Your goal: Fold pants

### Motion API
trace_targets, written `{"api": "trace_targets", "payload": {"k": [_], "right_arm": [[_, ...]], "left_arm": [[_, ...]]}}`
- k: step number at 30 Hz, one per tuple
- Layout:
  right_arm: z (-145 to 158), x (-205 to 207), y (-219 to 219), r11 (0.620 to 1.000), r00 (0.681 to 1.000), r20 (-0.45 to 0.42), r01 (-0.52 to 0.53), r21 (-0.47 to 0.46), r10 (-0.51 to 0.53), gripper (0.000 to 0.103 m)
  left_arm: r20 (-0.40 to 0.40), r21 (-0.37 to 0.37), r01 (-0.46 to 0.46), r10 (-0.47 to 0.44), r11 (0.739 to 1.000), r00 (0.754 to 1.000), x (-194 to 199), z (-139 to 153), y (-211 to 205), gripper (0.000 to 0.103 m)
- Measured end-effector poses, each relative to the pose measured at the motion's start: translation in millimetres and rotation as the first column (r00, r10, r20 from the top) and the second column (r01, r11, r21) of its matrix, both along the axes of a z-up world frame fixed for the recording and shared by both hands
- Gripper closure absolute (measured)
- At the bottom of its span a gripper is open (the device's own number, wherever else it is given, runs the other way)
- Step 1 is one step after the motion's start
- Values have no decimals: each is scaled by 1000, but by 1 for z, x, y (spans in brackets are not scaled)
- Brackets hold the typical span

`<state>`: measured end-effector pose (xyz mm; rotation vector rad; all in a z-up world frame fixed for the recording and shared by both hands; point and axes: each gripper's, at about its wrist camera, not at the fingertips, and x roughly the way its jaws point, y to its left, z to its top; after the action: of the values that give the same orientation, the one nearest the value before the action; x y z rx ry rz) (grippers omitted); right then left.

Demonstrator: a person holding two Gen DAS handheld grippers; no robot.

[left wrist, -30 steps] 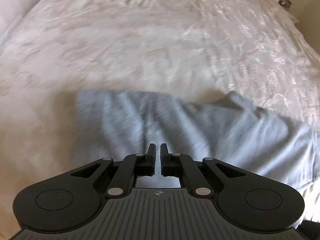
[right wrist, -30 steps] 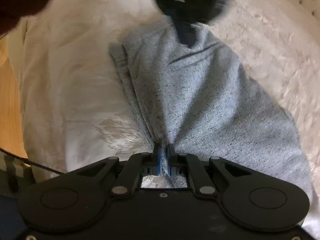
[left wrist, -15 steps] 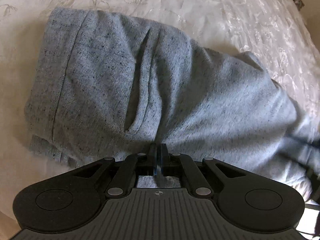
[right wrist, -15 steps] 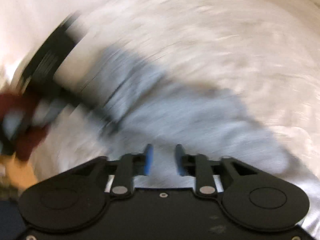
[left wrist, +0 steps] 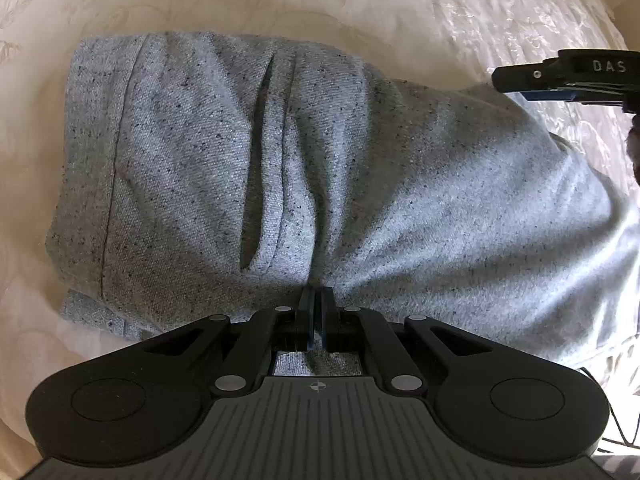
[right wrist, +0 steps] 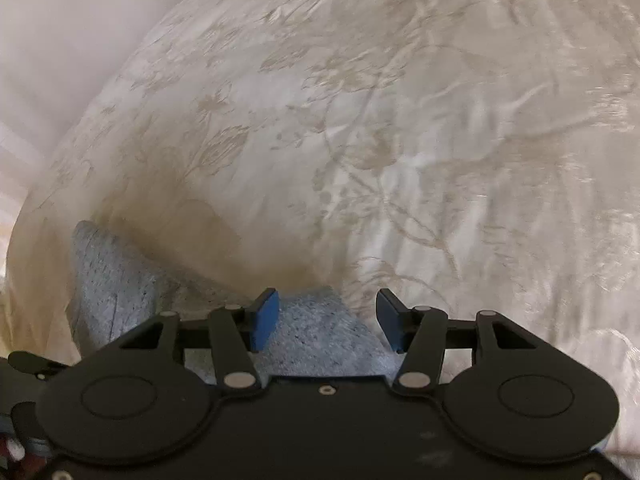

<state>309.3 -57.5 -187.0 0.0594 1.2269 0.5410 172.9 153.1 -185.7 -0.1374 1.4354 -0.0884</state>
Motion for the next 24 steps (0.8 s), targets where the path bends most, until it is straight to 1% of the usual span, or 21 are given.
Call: {"api": "trace_targets", "payload": {"k": [1, 2, 3, 4, 5, 8, 10, 13, 15, 17, 18, 21, 24], "right_arm": [[-3, 1, 3, 1000, 1000, -11, -10, 14, 11, 63], [-3, 0, 3, 999, 1000, -21, -21, 29, 21, 93], [-1, -2, 4, 999, 999, -29, -32, 39, 33, 98], [2, -8, 6, 999, 999, -25, -45, 29, 46, 98], [9, -14, 10, 998, 998, 5, -63, 22, 63, 98], [36, -51, 14, 992, 988, 92, -125, 22, 123, 99], [44, -79, 19, 987, 982, 105, -159, 16, 156, 99], [36, -112, 24, 983, 979, 94, -181, -11, 182, 100], [26, -125, 29, 985, 982, 75, -173, -26, 174, 100], [16, -133, 35, 986, 984, 70, -159, -40, 161, 101], [14, -138, 38, 987, 986, 59, -157, -38, 159, 101], [5, -146, 44, 988, 988, 49, -146, -47, 148, 101], [2, -155, 46, 990, 990, 46, -133, -50, 136, 101]], "left_arm": [[-1, 1, 0, 0, 1000, 1000, 0, -1, -1, 99], [-1, 3, 2, -2, 1000, 1000, -1, 0, 1, 99], [-1, 4, 5, -5, 1000, 1000, -1, 1, 2, 99], [0, 6, 7, -7, 1000, 1000, -1, 1, 3, 99], [0, 7, 8, -8, 1000, 1000, -1, 2, 3, 99], [1, 5, -1, 1, 1000, 1000, -1, 4, 3, 99], [2, 6, -4, 4, 1000, 1000, 0, 5, 3, 99], [24, 12, 10, -10, 1000, 1000, 0, 16, 1, 99], [71, 16, 38, -39, 999, 997, 2, 33, -3, 99], [141, 5, 75, -75, 997, 987, 9, 55, -10, 99], [181, -2, 90, -88, 996, 979, 15, 67, -15, 99], [262, -30, 126, -114, 992, 958, 41, 86, -30, 99], [288, -30, 136, -122, 990, 950, 69, 86, -47, 99]]}}
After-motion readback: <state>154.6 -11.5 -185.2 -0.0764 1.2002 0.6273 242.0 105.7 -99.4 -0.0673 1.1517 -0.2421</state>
